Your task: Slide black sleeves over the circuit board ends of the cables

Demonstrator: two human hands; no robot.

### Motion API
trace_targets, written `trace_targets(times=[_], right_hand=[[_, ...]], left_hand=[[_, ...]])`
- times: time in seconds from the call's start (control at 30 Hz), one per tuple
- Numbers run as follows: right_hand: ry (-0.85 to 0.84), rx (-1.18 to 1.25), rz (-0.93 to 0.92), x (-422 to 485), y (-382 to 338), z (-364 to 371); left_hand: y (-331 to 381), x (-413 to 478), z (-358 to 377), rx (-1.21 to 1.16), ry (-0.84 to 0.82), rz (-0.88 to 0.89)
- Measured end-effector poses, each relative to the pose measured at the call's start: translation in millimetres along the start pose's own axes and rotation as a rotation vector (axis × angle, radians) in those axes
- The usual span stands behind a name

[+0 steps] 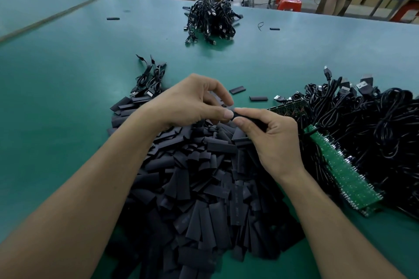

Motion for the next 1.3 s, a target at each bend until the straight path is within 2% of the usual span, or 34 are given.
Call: trace_targets(times=[0.23, 0.43, 0.77, 0.87, 1.07, 1.3], right_hand=[[0.067, 0.036, 0.054, 3, 3, -2], [0.071, 0.111, 0.072, 3, 4, -3], [0.036, 0.051, 0.044, 2, 2, 0], [0.078, 0.072, 0.053, 2, 1, -1], [0.284, 0.199, 0.192, 1, 5, -3], [0.27, 0.203, 0.203, 0, 6, 0]], left_hand=[[0, -1, -1, 0.201, 0.07, 0.016], [1, -1, 1, 0.18, 0.04, 0.058], [2, -3, 5, 0.241, -0.04, 0.054], [1, -1, 6, 0.241, -0.051, 0.062], [0, 1, 9, 0.184, -0.006, 0.109], [3, 1, 15, 0.155, 0.035, 0.177]])
Point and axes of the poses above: each hand's wrist, its own x-axis towards the middle knuckle, its own z-axis out of the palm, y = z × x, the point moved 2 cm from there along x, towards the middle knuckle, and after that the axes turned 10 degrees about -x, right-handed, at the moved point
